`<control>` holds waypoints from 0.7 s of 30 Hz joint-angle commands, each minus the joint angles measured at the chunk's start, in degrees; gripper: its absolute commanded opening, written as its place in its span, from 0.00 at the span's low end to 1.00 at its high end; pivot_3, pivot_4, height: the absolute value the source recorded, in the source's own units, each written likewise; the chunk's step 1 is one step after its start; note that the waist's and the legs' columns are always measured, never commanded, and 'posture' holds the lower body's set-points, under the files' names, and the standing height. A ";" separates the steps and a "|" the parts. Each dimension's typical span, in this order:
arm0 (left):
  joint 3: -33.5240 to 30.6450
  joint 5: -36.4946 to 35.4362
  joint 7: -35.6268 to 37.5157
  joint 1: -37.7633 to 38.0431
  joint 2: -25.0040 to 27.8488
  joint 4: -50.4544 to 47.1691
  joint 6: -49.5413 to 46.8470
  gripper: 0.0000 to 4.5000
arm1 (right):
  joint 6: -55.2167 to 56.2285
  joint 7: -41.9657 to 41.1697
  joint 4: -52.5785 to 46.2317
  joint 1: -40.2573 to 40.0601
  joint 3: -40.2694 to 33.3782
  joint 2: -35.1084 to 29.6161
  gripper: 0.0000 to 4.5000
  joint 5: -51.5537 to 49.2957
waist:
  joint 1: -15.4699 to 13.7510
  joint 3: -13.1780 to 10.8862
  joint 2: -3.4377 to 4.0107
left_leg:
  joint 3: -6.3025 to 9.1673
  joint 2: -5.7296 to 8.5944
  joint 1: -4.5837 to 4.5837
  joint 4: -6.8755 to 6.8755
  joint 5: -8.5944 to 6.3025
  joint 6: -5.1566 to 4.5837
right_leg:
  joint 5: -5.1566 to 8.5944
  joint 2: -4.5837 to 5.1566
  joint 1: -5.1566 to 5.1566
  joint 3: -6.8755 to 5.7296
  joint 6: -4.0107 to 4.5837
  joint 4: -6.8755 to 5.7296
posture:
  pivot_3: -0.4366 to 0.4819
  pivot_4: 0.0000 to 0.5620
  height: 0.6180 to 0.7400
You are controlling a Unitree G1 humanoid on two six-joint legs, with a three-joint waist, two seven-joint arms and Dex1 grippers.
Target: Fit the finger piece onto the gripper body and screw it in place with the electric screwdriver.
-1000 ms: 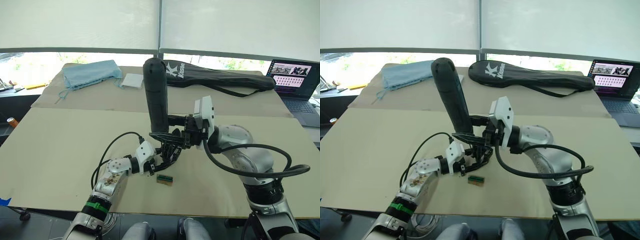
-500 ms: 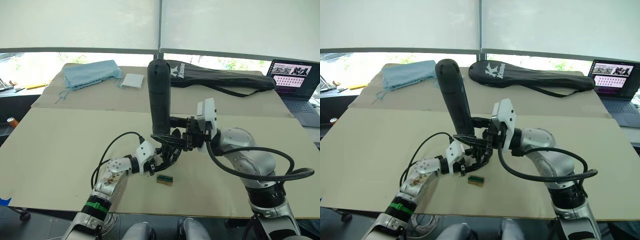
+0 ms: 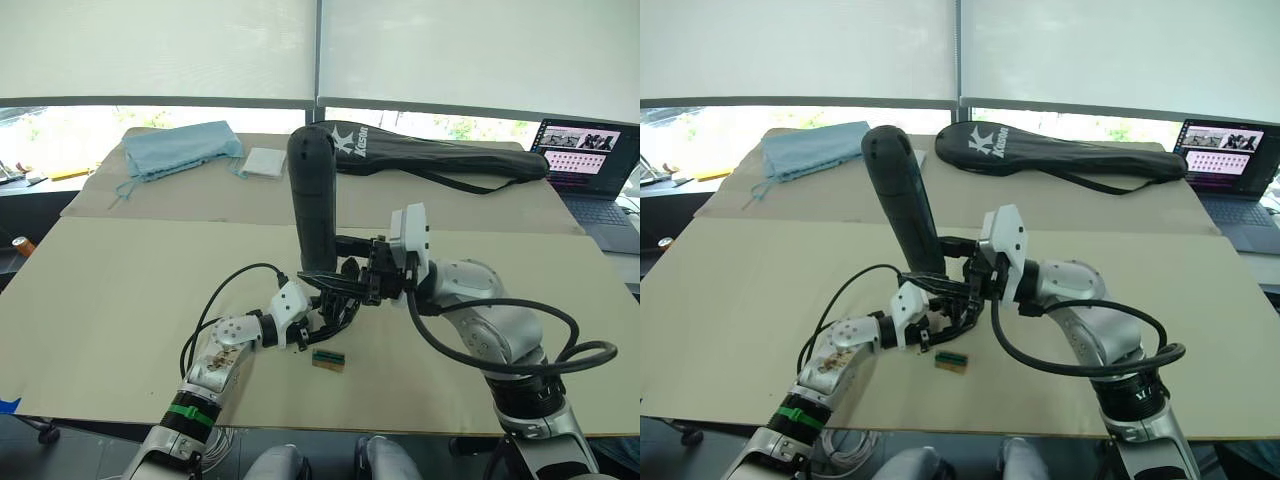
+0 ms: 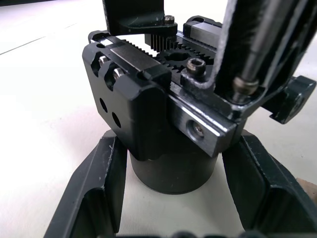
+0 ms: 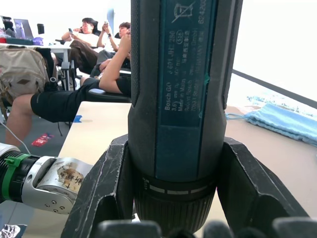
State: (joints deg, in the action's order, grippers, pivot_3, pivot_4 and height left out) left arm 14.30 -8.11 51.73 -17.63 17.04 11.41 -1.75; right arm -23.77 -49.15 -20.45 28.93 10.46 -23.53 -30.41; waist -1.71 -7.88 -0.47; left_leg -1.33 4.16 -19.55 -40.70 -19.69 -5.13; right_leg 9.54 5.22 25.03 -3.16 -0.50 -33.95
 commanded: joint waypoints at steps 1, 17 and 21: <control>2.53 1.60 0.92 2.67 0.96 2.55 -4.08 0.51 | -1.46 1.14 3.43 -1.53 1.65 -0.65 0.43 3.25 | 0.04 0.01 0.02 | 0.00 0.00 0.00 0.00 -0.01 0.01 | 0.00 0.00 0.00 0.00 0.00 0.00 | 0.48 0.27 1.00; 2.45 1.60 0.71 2.49 1.00 2.60 -4.14 0.51 | -2.08 0.33 1.43 -0.40 1.17 -1.11 0.43 1.25 | 0.27 0.15 0.17 | 0.00 -0.01 0.00 0.02 -0.03 -0.04 | 0.03 0.00 0.00 0.03 0.00 0.01 | 0.48 0.27 1.00; 2.46 1.70 0.47 2.32 0.75 2.94 -4.00 0.51 | -2.23 -0.11 0.38 0.37 0.55 -1.44 0.43 0.59 | 0.26 0.15 0.17 | 0.00 -0.01 -0.01 0.02 -0.05 -0.06 | 0.03 0.00 0.01 0.03 -0.01 0.02 | 0.48 0.27 1.00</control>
State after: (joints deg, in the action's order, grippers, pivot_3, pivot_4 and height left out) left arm 14.30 -8.12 51.67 -17.53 17.31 11.15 -2.05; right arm -23.96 -48.81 -20.55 29.62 10.65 -23.84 -30.54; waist -1.45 -7.73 -0.30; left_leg -1.33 4.15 -19.57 -40.68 -19.74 -5.19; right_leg 9.57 5.22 25.05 -3.13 -0.50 -33.93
